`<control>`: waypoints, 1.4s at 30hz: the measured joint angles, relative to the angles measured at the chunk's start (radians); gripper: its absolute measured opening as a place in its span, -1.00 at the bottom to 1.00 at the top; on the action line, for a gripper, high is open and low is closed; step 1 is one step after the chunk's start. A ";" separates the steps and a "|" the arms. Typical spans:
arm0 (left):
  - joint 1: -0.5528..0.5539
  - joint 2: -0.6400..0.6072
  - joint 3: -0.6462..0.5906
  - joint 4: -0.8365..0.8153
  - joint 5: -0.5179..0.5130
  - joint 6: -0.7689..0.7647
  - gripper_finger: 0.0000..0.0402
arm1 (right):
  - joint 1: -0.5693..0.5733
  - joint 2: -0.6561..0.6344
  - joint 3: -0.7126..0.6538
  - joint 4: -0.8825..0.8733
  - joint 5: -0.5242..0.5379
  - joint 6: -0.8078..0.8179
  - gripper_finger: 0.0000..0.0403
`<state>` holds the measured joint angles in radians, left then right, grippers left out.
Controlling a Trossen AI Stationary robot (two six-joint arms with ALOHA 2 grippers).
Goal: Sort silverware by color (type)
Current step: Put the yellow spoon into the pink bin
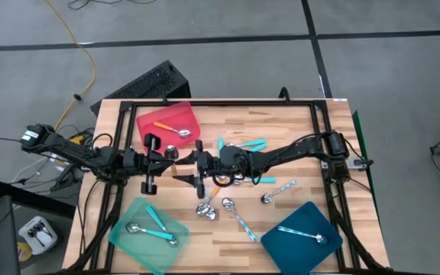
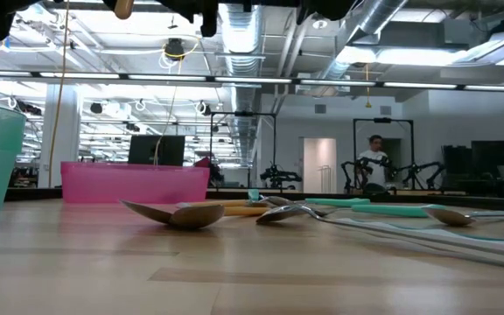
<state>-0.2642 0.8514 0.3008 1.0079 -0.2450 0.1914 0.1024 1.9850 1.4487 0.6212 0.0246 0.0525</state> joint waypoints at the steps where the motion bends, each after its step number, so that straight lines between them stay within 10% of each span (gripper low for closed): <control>1: 0.000 0.001 0.000 -0.001 0.000 -0.002 -1.00 | 0.000 0.000 0.000 0.000 0.000 0.000 0.11; 22: 0.000 0.006 0.000 -0.002 0.006 -0.024 -1.00 | -0.005 0.000 0.000 -0.016 0.000 -0.001 -0.80; 36: -0.001 0.006 0.000 -0.006 0.009 -0.035 -1.00 | 0.002 0.000 0.000 -0.016 0.005 0.002 -0.79; 42: 0.000 0.006 0.000 -0.005 0.006 -0.026 -1.00 | -0.006 -0.001 0.000 -0.003 0.005 0.022 -0.28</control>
<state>-0.2646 0.8577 0.3008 1.0030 -0.2394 0.1656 0.0969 1.9838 1.4483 0.6181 0.0293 0.0745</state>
